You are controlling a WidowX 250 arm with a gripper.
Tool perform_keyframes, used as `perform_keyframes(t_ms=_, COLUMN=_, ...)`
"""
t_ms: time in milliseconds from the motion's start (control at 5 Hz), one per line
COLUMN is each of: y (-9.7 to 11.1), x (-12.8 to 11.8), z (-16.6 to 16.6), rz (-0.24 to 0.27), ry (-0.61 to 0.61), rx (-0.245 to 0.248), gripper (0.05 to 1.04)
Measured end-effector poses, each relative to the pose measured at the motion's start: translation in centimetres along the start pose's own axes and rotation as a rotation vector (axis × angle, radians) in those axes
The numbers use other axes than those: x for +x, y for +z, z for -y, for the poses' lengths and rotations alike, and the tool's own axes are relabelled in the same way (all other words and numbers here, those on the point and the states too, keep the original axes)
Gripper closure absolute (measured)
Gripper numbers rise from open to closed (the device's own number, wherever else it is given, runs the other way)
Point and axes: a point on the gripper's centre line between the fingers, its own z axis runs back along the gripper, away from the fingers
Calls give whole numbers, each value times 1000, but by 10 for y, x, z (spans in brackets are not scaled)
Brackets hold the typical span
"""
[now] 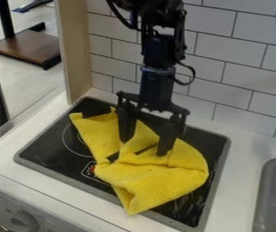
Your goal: Unfolding the clothes from right
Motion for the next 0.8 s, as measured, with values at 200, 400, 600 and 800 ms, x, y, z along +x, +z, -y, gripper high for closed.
perform_keyframes(t_ms=200, y=-4, x=0, z=1, rz=-9, ry=-4, rx=-2, gripper=85)
perform_keyframes(t_ms=400, y=-6, x=1, z=7, rz=-13, ry=-20, rx=5, gripper=85)
perform_keyframes(t_ms=600, y=-8, x=2, z=10, rz=-9, ry=-30, rx=5, gripper=85)
perform_keyframes(t_ms=800, y=-13, x=2, z=17, rz=-11, ry=-55, rx=18, gripper=85)
